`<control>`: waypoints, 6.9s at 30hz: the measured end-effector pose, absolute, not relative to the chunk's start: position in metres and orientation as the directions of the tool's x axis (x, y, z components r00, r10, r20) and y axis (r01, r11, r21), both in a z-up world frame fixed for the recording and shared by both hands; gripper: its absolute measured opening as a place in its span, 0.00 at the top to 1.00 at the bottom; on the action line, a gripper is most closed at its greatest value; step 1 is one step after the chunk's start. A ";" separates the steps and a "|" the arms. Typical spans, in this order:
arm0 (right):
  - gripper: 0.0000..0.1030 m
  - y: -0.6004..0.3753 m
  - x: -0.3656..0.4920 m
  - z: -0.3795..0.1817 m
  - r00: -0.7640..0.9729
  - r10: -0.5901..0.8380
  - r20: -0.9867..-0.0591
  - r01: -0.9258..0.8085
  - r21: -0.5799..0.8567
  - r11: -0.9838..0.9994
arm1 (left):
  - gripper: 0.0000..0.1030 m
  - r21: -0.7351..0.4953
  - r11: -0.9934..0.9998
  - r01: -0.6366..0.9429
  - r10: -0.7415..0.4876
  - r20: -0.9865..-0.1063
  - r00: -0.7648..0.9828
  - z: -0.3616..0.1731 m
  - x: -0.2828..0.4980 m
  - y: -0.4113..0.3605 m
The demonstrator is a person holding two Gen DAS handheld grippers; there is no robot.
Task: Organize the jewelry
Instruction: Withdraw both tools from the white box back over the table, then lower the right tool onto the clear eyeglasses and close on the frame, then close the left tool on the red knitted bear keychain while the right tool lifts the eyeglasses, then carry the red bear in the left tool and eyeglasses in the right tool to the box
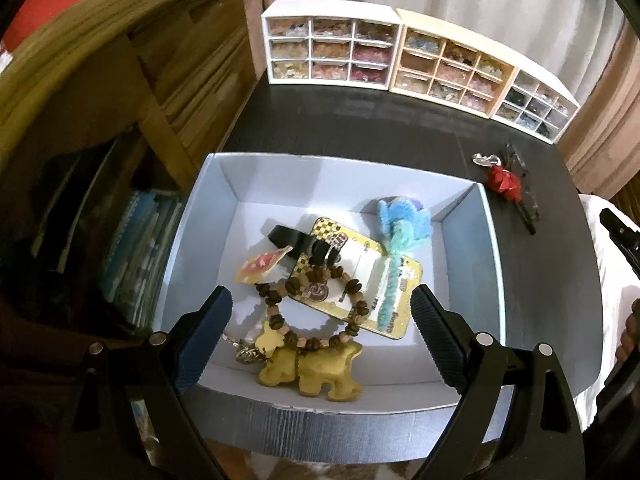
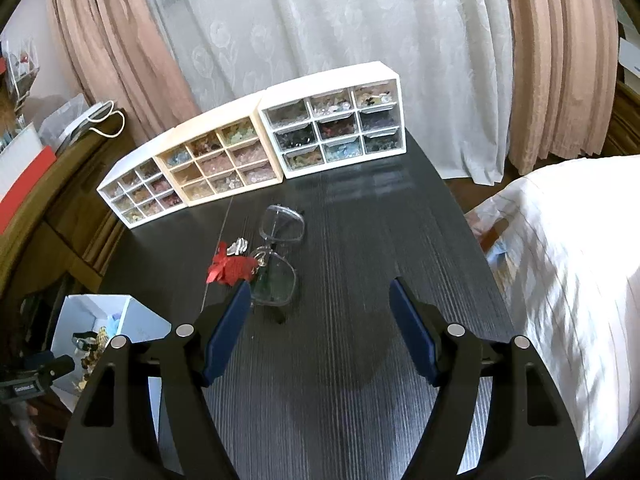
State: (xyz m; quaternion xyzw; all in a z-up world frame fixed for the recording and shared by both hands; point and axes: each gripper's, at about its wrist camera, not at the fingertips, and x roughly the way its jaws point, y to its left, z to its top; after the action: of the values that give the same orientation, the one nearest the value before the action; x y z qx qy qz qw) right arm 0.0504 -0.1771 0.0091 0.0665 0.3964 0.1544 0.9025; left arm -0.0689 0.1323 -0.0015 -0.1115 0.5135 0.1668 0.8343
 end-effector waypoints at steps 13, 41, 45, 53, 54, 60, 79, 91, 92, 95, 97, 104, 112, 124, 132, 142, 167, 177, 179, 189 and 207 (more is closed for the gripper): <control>0.33 -0.175 0.057 0.009 0.645 0.318 -0.695 -0.214 0.236 0.948 | 0.12 0.037 0.942 -0.333 0.186 -0.885 0.427 0.008 -0.063 0.120; 0.31 -0.131 0.058 -0.017 0.602 0.365 -0.710 -0.407 0.120 0.905 | 0.12 -0.090 0.984 -0.156 -0.003 -0.874 0.487 0.015 -0.013 0.092; 0.35 -0.125 0.056 -0.028 0.603 0.345 -0.719 -0.451 0.049 0.891 | 0.12 -0.170 0.980 -0.104 -0.097 -0.863 0.496 0.019 0.011 0.086; 0.44 -0.106 0.056 -0.045 0.606 0.292 -0.740 -0.489 -0.056 0.871 | 0.12 -0.166 0.982 -0.085 -0.107 -0.874 0.474 0.012 0.034 0.068; 0.45 -0.103 0.057 -0.045 0.602 0.293 -0.743 -0.496 -0.060 0.866 | 0.12 -0.164 0.983 -0.087 -0.104 -0.876 0.470 0.010 0.034 0.068; 0.48 -0.072 0.055 -0.048 0.646 0.207 -0.735 -0.502 -0.205 0.840 | 0.12 -0.152 0.980 -0.125 -0.079 -0.885 0.458 0.004 0.031 0.079; 0.73 -0.027 0.066 -0.072 0.735 -0.100 -0.671 -0.328 -0.480 0.814 | 0.12 -0.130 0.982 -0.137 -0.056 -0.894 0.445 0.003 0.030 0.089; 0.75 -0.099 0.087 -0.043 0.605 0.168 -0.778 -0.229 0.032 0.973 | 0.12 -0.125 0.985 -0.118 -0.064 -0.902 0.427 -0.001 0.043 0.078; 0.76 -0.108 0.089 -0.041 0.597 0.194 -0.779 -0.213 0.079 0.974 | 0.12 -0.136 0.984 -0.113 -0.076 -0.902 0.425 -0.002 0.046 0.075; 0.76 -0.134 0.093 -0.038 0.582 0.278 -0.765 -0.169 0.220 0.961 | 0.12 -0.184 0.979 -0.089 -0.132 -0.899 0.417 -0.004 0.058 0.066; 0.76 -0.147 0.096 -0.038 0.577 0.313 -0.754 -0.149 0.280 0.949 | 0.12 -0.204 0.976 -0.073 -0.158 -0.901 0.405 -0.006 0.070 0.056; 0.77 -0.166 0.097 -0.043 0.570 0.368 -0.735 -0.125 0.366 0.922 | 0.12 -0.158 0.986 -0.045 -0.136 -0.941 0.310 -0.032 0.119 0.023; 0.77 -0.182 0.096 -0.043 0.564 0.409 -0.718 -0.127 0.414 0.902 | 0.12 -0.055 0.995 -0.078 -0.037 -0.976 0.215 -0.078 0.151 0.004; 0.77 -0.180 0.095 -0.046 0.561 0.420 -0.713 -0.155 0.408 0.900 | 0.46 0.006 0.999 -0.046 0.018 -0.963 0.269 -0.084 0.159 -0.013; 0.77 -0.184 0.093 -0.044 0.562 0.432 -0.705 -0.153 0.425 0.892 | 0.51 0.014 1.000 -0.015 0.018 -0.957 0.288 -0.083 0.162 -0.014; 0.78 -0.188 0.087 -0.027 0.571 0.493 -0.657 -0.176 0.489 0.854 | 0.51 -0.018 1.000 -0.014 -0.013 -0.952 0.305 -0.072 0.138 -0.008; 0.80 -0.128 0.024 0.066 0.575 0.635 -0.516 -0.399 0.500 0.768 | 0.51 -0.030 0.997 -0.069 0.010 -0.856 0.517 0.058 0.027 0.058; 0.80 -0.075 -0.016 0.094 0.517 0.698 -0.496 -0.526 0.460 0.716 | 0.51 -0.017 0.984 -0.176 0.077 -0.854 0.514 0.064 -0.033 0.109; 0.80 -0.066 -0.023 0.098 0.505 0.706 -0.496 -0.545 0.451 0.707 | 0.51 -0.020 0.982 -0.190 0.082 -0.856 0.511 0.064 -0.042 0.118; 0.81 -0.031 -0.037 0.091 0.389 0.720 -0.575 -0.614 0.421 0.668 | 0.51 -0.026 0.969 -0.247 0.105 -0.859 0.501 0.063 -0.082 0.150; 0.81 -0.038 -0.044 0.072 0.290 0.667 -0.686 -0.645 0.375 0.666 | 0.51 -0.071 0.949 -0.306 0.089 -0.875 0.477 0.050 -0.102 0.171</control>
State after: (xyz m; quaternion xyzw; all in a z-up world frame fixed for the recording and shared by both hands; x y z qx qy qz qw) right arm -0.0439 -0.0377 0.0724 0.0130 0.4337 0.4084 0.8031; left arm -0.1023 0.1711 0.0503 -0.1091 0.4982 0.1159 0.8523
